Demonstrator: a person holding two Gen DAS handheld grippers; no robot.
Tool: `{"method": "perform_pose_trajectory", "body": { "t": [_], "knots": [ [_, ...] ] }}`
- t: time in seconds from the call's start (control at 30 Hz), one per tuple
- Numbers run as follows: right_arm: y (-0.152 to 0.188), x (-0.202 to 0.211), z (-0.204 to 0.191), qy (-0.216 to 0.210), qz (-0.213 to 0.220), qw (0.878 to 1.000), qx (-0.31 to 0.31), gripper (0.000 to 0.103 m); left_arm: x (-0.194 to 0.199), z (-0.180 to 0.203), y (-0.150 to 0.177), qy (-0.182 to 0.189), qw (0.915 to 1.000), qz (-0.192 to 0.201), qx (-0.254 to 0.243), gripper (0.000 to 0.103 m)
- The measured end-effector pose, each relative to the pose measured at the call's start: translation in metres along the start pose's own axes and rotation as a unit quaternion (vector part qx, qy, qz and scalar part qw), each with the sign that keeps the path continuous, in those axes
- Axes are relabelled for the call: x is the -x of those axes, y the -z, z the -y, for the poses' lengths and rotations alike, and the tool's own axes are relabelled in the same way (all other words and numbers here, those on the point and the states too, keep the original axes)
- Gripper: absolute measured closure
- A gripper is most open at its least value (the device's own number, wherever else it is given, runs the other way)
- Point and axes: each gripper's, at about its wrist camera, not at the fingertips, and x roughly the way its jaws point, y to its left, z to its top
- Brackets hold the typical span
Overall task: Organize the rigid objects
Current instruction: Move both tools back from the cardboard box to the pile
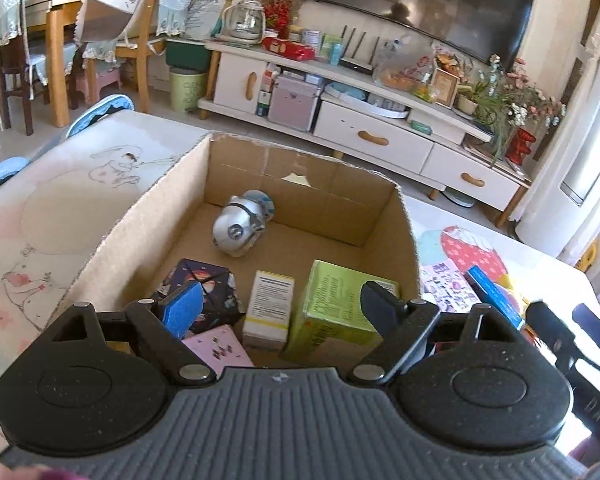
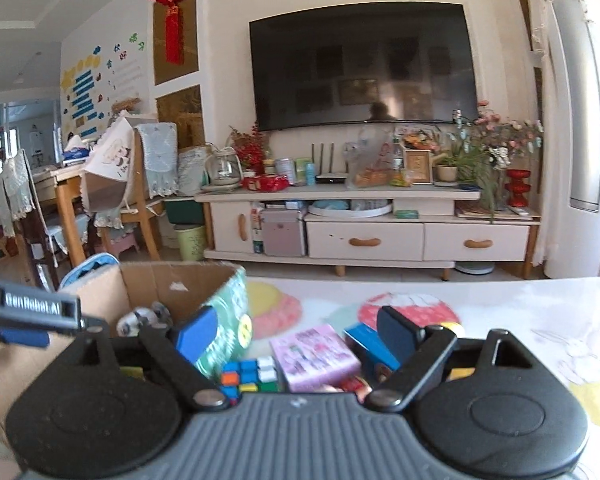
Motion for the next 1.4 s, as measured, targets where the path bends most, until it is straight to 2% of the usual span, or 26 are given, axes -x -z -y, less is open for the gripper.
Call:
{"method": "perform_pose_trajectory", "body": {
  "t": [0.27, 0.47, 0.67, 1.07, 1.23, 1.3, 1.4],
  "knots": [
    [0.025, 0.01, 0.008, 0.022, -0.008, 0.999, 0.027, 0.015, 0.005, 0.007, 0.007, 0.026, 0.9994, 0.01, -0.02, 0.0],
    [0.039, 0.009, 0.02, 0.033, -0.02, 0.999, 0.031, 0.014, 0.006, 0.011, 0.01, 0.052, 0.9977, 0.043, -0.007, 0.0],
    [0.051, 0.003, 0.028, 0.03, -0.037, 0.998, 0.031, 0.014, -0.003, 0.016, 0.014, 0.076, 0.9959, 0.05, 0.002, 0.0],
    [0.065, -0.003, 0.059, 0.055, -0.057, 0.997, 0.013, 0.012, -0.003, 0.015, 0.016, 0.047, 0.9977, 0.049, -0.001, 0.0],
    [0.066, -0.005, 0.075, 0.076, -0.056, 0.995, 0.012, 0.011, -0.005, 0.01, 0.015, 0.004, 0.9976, 0.066, -0.017, 0.0],
    [0.067, -0.009, 0.082, 0.086, -0.06, 0.994, 0.015, 0.011, -0.006, 0.007, 0.014, 0.004, 0.9981, 0.061, -0.005, 0.0],
    [0.071, -0.018, 0.092, 0.101, -0.072, 0.992, 0.016, 0.01, -0.004, 0.012, 0.013, 0.003, 0.9977, 0.067, -0.013, 0.0]
  ]
}}
